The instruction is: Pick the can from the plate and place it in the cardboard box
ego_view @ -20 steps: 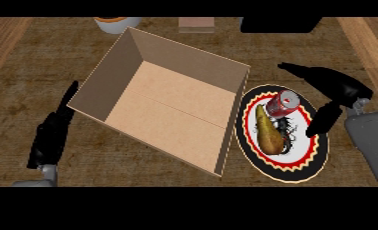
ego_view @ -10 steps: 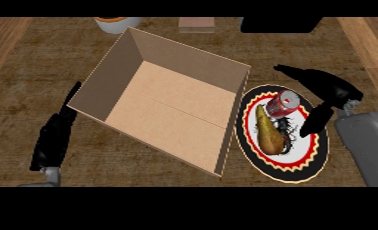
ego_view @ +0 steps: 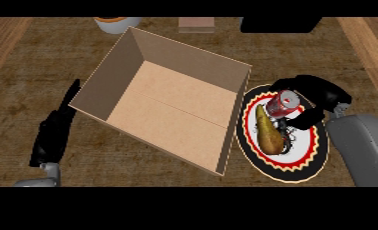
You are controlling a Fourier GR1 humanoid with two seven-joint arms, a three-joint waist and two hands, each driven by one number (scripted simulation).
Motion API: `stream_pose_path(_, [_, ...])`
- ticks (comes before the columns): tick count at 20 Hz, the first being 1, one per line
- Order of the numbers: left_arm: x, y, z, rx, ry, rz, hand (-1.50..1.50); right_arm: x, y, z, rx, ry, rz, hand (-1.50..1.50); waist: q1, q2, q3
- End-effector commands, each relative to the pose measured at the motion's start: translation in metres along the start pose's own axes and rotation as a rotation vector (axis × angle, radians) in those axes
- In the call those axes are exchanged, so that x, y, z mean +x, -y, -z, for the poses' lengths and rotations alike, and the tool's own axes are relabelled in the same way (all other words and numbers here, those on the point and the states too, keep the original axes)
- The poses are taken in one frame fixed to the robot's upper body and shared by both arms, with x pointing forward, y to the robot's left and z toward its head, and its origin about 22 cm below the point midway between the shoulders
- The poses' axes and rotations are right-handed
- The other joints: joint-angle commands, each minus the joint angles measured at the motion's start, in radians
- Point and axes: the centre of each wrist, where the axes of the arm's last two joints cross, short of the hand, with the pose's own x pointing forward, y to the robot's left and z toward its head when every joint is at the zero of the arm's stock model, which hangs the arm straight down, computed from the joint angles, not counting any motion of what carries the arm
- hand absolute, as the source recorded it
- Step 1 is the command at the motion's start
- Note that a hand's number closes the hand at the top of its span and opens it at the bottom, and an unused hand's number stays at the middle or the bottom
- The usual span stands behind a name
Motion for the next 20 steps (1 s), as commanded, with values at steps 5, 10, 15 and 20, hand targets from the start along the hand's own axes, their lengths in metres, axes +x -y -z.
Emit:
stream_pose_path(5, [-0.001,0.009,-0.002,-0.006,0.0,-0.001,0.0,-0.004,0.015,-0.006,-0.207,0.004,-0.128,1.5,0.001,0.001,0.0])
stream_pose_path(10, [0.003,-0.026,-0.007,-0.007,0.002,0.007,0.0,-0.007,-0.015,0.016,-0.223,0.078,-0.24,1.5,0.01,0.002,0.001])
stream_pose_path(15, [0.009,-0.002,0.008,-0.008,0.004,0.002,0.0,-0.016,-0.026,0.046,-0.267,0.155,-0.364,1.5,0.016,0.006,0.001])
stream_pose_path(20, [-0.012,-0.009,-0.001,-0.001,0.015,0.006,0.0,-0.03,0.003,0.042,-0.36,0.178,-0.365,1.5,0.008,0.003,0.0])
